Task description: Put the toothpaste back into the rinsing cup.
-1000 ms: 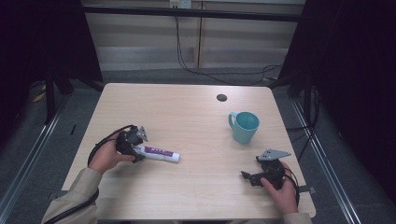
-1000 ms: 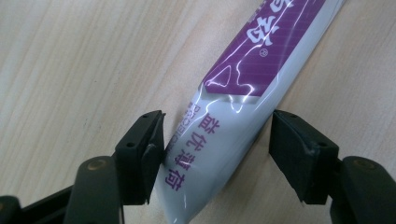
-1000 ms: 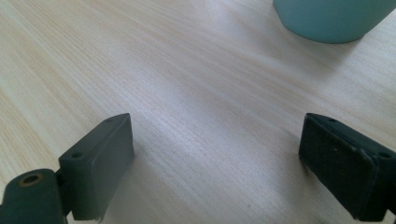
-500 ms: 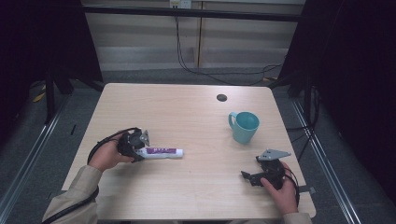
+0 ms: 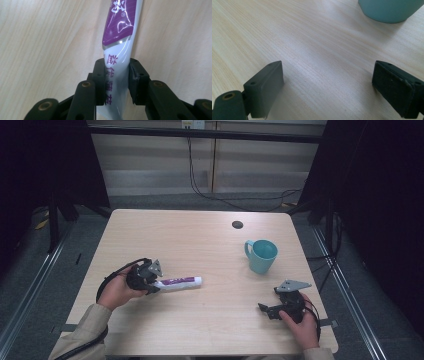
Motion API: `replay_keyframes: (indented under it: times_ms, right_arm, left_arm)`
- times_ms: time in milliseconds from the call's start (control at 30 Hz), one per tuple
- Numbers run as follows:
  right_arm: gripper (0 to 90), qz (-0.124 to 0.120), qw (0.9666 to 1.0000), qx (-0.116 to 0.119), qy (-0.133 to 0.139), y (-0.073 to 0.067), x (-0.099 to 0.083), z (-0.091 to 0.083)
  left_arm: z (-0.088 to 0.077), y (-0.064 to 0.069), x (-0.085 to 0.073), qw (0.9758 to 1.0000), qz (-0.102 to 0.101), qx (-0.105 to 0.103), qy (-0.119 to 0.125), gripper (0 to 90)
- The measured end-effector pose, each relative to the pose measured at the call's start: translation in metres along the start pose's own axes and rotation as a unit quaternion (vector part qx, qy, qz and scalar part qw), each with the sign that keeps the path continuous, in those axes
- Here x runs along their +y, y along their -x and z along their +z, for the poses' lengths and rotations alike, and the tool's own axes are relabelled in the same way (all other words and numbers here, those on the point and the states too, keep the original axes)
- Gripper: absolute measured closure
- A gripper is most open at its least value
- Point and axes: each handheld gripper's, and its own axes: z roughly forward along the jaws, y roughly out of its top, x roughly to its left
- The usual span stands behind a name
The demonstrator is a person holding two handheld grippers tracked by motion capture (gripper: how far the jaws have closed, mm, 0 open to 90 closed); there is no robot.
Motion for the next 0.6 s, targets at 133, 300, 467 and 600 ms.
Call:
replay_keyframes:
  times_ms: [133,300,467,600]
  right_arm:
    - [9.7,-0.001,1.0000,0.000,0.000,0.0001,0.0000,0.0000]
    - [9.7,0.000,1.0000,0.000,0.000,0.0000,0.0000,0.0000]
    - [9.7,0.001,1.0000,0.000,0.000,0.0000,0.0000,0.0000]
    - [9.7,0.000,1.0000,0.000,0.000,0.0000,0.0000,0.0000]
  left_arm:
    - [-0.0017,0.0017,0.0034,1.0000,0.002,-0.003,0.001,72.6]
    - [0.0010,0.0005,0.0015,0.9999,-0.009,-0.007,0.002,72.8]
    - [0.0050,-0.0017,-0.0005,0.9998,-0.014,-0.015,-0.005,71.7]
    - [0.0054,-0.0017,0.0032,0.9996,-0.009,-0.016,-0.019,70.8]
